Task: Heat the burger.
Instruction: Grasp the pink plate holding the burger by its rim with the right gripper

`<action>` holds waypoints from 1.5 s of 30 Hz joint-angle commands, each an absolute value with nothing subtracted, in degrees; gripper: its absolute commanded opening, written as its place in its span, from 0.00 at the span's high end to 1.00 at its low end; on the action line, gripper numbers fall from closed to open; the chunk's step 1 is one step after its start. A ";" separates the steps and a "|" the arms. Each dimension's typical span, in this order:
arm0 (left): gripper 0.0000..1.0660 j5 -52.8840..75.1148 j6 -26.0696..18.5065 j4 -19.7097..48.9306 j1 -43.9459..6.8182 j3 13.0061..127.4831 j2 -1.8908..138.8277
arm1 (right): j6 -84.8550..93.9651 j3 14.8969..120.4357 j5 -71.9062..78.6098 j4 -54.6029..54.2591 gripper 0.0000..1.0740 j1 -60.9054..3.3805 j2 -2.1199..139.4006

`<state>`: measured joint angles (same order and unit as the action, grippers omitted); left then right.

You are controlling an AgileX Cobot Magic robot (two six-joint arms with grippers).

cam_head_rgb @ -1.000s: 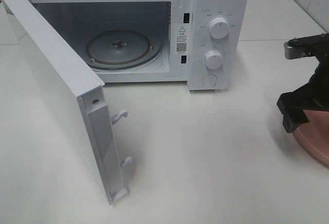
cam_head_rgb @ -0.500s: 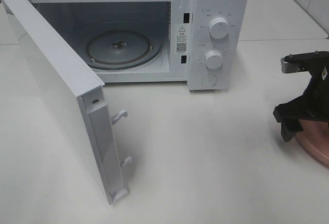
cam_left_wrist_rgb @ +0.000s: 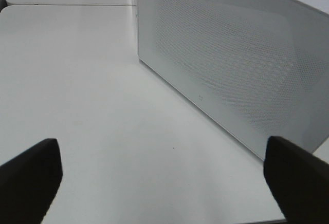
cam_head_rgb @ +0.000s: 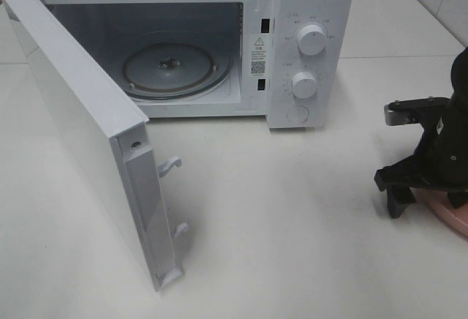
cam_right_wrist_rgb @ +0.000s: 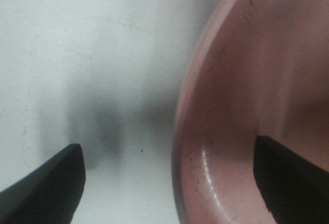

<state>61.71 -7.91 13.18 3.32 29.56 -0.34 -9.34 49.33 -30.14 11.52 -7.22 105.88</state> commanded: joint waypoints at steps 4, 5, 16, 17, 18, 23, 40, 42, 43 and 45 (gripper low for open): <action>0.06 61.36 -8.08 13.64 3.21 29.51 -1.15 | -8.82 49.39 -28.88 11.46 0.25 -7.05 108.06; 0.06 61.36 -8.08 13.64 3.21 29.51 -1.15 | -8.82 49.39 -28.88 11.46 0.25 -7.05 108.06; 0.06 61.36 -8.08 13.64 3.21 29.51 -1.15 | -9.91 49.39 -29.56 11.86 0.79 -7.05 108.17; 0.06 61.36 -8.08 13.64 3.21 29.51 -1.15 | -9.91 49.39 -29.85 11.86 0.85 -7.05 108.17; 0.06 61.36 -8.08 13.64 3.21 29.51 -1.15 | -9.91 49.39 -29.85 11.86 0.85 -7.05 108.17; 0.06 61.36 -8.08 13.64 3.21 29.51 -1.15 | -9.91 49.39 -30.19 12.03 1.00 -7.05 108.17; 0.06 61.36 -8.08 13.64 3.21 29.51 -1.15 | -11.46 49.39 -32.26 12.09 1.00 -7.16 108.00; 0.06 61.36 -8.08 13.64 3.21 29.51 -1.15 | -11.46 49.39 -32.43 12.15 1.00 -7.16 108.00; 0.06 61.36 -8.08 13.64 3.21 29.51 -1.15 | -11.46 49.39 -32.49 12.15 1.00 -7.16 108.00; 0.06 61.36 -8.08 13.64 3.21 29.51 -1.15 | -11.69 49.39 -32.83 12.55 1.00 -7.28 108.00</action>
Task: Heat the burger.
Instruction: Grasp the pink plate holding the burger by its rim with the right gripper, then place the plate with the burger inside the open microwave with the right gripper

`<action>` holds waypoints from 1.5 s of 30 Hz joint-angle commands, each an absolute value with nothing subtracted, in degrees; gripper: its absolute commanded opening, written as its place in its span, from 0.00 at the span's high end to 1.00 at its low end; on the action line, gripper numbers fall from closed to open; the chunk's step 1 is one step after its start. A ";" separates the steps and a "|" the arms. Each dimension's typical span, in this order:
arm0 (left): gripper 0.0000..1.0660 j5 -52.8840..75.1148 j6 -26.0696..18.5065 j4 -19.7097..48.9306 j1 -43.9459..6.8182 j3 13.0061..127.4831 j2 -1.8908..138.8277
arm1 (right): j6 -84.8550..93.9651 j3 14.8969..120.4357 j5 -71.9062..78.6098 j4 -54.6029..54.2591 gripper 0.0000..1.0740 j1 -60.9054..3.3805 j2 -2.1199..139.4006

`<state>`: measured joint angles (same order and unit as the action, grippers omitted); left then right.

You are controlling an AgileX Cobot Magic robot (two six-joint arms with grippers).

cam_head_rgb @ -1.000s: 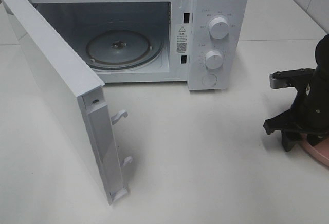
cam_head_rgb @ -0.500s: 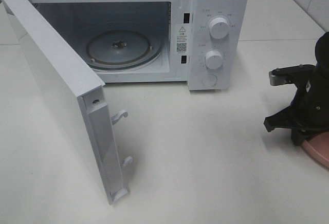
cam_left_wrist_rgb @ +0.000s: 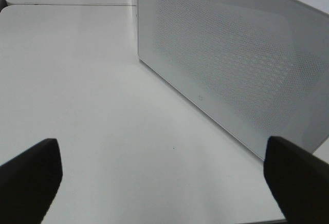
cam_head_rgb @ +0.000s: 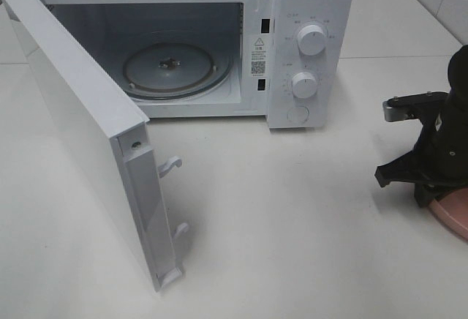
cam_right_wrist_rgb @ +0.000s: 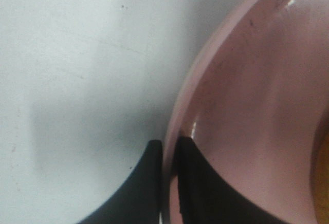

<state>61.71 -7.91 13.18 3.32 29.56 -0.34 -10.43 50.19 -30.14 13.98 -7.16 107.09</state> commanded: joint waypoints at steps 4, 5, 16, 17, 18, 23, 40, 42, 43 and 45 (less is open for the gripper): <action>0.06 61.36 -8.08 13.64 3.21 29.51 -1.15 | -15.18 49.39 -34.49 15.47 1.00 -7.28 108.00; 0.06 61.36 -8.08 13.64 3.21 29.51 -1.15 | -15.18 49.39 -34.49 15.47 1.00 -7.28 108.00; 0.06 61.36 -8.14 13.64 3.21 29.51 -1.15 | -19.19 49.39 -37.64 19.77 1.00 -9.97 104.51; 0.06 61.36 -8.14 13.64 3.21 29.51 -1.15 | -19.54 49.39 -37.99 20.23 1.00 -10.03 103.99; 0.06 61.36 -8.14 13.64 3.21 29.51 -1.15 | -19.54 49.39 -37.99 20.23 1.00 -10.03 103.99; 0.06 61.36 -8.14 13.64 3.21 29.51 -1.15 | -21.26 49.33 -39.71 22.57 1.00 -11.23 101.59; 0.06 61.36 -8.14 13.64 3.21 29.51 -1.15 | -21.94 49.27 -46.41 25.32 1.00 -14.90 95.97; 0.06 61.36 -8.14 13.64 3.21 29.51 -1.15 | -21.94 49.27 -47.04 25.67 1.00 -15.87 95.45; 0.06 61.36 -8.14 13.64 3.21 29.51 -1.15 | -22.00 49.27 -47.44 26.01 1.00 -16.27 95.40; 0.06 61.36 -8.14 13.64 3.21 29.51 -1.15 | -22.35 49.27 -48.59 26.87 1.00 -17.07 95.34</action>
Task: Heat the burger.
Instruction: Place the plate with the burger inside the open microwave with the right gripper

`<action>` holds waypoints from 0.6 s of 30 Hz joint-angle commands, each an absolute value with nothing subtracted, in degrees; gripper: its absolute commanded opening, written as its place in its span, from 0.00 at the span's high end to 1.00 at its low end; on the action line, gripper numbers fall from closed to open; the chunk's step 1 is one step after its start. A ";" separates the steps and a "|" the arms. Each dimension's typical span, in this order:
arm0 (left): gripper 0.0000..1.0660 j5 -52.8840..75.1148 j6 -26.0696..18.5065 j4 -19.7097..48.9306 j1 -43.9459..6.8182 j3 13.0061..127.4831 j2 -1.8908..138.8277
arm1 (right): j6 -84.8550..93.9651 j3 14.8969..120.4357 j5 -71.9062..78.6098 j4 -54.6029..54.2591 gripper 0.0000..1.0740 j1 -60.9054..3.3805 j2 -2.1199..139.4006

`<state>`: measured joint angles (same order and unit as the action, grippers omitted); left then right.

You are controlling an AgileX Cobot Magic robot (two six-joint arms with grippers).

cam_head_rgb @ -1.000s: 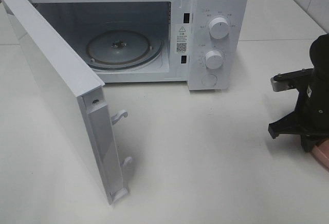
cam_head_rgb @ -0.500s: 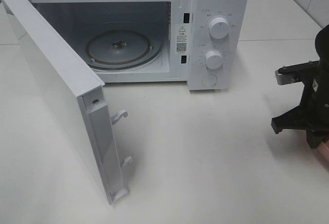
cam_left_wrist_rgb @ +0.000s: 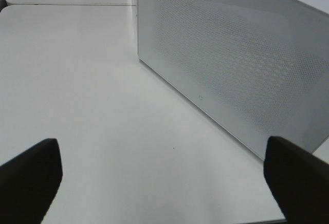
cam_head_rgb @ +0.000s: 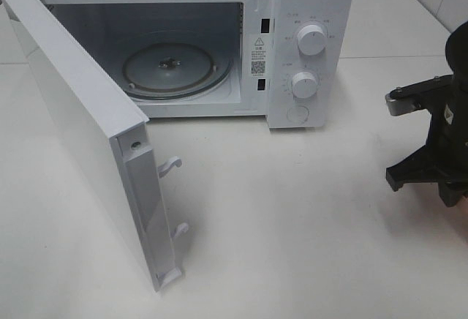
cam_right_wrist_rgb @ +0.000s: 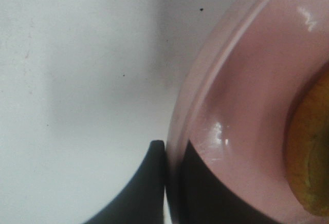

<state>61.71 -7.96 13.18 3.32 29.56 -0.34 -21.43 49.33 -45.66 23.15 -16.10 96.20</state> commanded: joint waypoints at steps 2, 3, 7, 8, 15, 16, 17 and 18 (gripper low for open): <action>0.06 61.36 -8.14 13.64 3.21 29.51 -1.15 | -22.86 49.27 -49.16 27.33 1.00 -17.82 95.34; 0.06 61.36 -8.14 13.64 3.21 29.51 -1.15 | -23.03 49.27 -49.50 27.79 1.00 -18.22 95.34; 0.06 61.36 -8.14 13.64 3.21 29.51 -1.15 | -23.66 49.27 -50.59 28.59 1.00 -19.77 95.34; 0.06 61.36 -8.14 13.64 3.21 29.51 -1.15 | -23.66 49.27 -51.51 28.59 1.00 -20.45 95.34; 0.06 61.36 -8.14 13.64 3.21 29.51 -1.15 | -23.61 48.41 -54.89 28.93 1.00 -23.78 95.34; 0.06 61.36 -8.14 13.64 3.21 29.51 -1.15 | -23.61 48.41 -54.89 28.93 1.00 -23.78 95.34; 0.06 61.36 -8.14 13.64 3.21 29.51 -1.15 | -23.61 47.96 -54.95 28.93 1.00 -24.12 95.34; 0.06 61.36 -8.14 13.64 3.21 29.51 -1.15 | -23.61 47.96 -54.95 28.93 1.00 -24.12 95.34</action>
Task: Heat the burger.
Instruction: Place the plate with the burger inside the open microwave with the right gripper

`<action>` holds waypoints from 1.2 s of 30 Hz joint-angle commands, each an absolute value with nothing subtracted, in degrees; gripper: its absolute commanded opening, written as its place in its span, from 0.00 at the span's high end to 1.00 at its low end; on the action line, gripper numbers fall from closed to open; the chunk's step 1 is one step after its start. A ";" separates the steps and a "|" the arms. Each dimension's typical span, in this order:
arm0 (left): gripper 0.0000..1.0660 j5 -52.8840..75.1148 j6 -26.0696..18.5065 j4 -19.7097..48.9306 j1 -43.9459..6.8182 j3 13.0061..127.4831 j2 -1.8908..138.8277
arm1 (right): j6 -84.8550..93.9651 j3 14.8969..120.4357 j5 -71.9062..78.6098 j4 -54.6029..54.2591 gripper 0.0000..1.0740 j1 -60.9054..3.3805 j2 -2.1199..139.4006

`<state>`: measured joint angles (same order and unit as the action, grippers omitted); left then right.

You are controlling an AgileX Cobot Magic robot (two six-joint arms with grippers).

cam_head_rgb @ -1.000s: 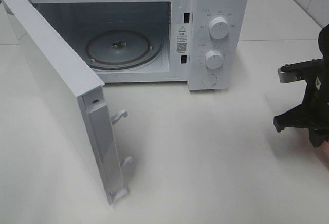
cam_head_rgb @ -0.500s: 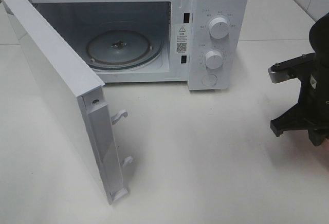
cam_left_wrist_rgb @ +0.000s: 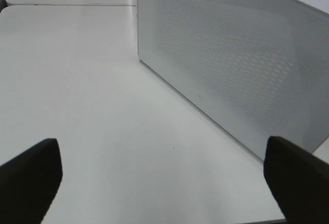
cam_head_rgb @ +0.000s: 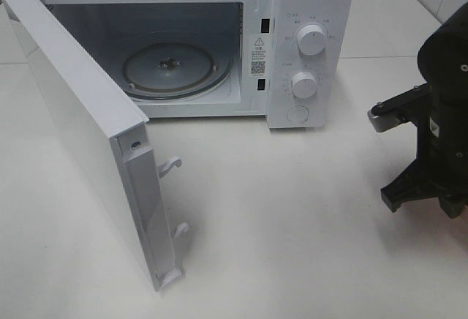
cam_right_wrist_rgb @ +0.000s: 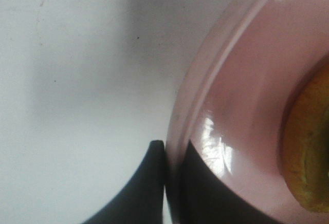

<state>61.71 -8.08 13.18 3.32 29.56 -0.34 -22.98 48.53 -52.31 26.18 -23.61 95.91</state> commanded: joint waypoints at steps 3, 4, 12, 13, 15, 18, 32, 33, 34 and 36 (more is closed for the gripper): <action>0.06 61.36 -8.14 13.64 3.21 29.51 -1.15 | -23.66 46.52 -55.06 28.93 1.00 -26.07 95.34; 0.06 61.36 -8.14 13.64 3.21 29.51 -1.15 | -23.66 46.01 -55.46 28.88 1.00 -26.87 95.17; 0.06 61.36 -8.14 13.64 3.21 29.51 -1.15 | -23.72 43.03 -55.63 28.88 1.00 -29.28 89.55; 0.06 61.36 -8.14 13.64 3.21 29.51 -1.15 | -23.72 43.03 -55.63 28.88 1.00 -29.28 89.55; 0.06 61.36 -8.14 13.64 3.21 29.51 -1.15 | -23.72 41.94 -55.69 28.42 1.00 -29.28 87.95; 0.06 61.36 -8.14 13.64 3.21 29.51 -1.15 | -23.78 39.94 -56.04 28.30 1.00 -29.28 85.60; 0.06 61.36 -8.14 13.64 3.21 29.51 -1.15 | -24.87 34.21 -58.50 28.30 1.00 -35.87 74.60; 0.06 61.36 -8.14 13.64 3.21 29.51 -1.15 | -24.87 33.86 -58.73 28.42 1.00 -36.33 74.03; 0.06 61.36 -8.14 13.64 3.21 29.51 -1.15 | -24.87 33.86 -58.73 28.42 1.00 -36.33 74.03; 0.06 61.36 -8.14 13.64 3.21 29.51 -1.15 | -24.87 33.35 -59.19 28.42 1.00 -37.59 72.65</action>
<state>61.71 -8.08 13.18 3.32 29.56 -0.34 -24.29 33.75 -56.95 25.50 -36.84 73.80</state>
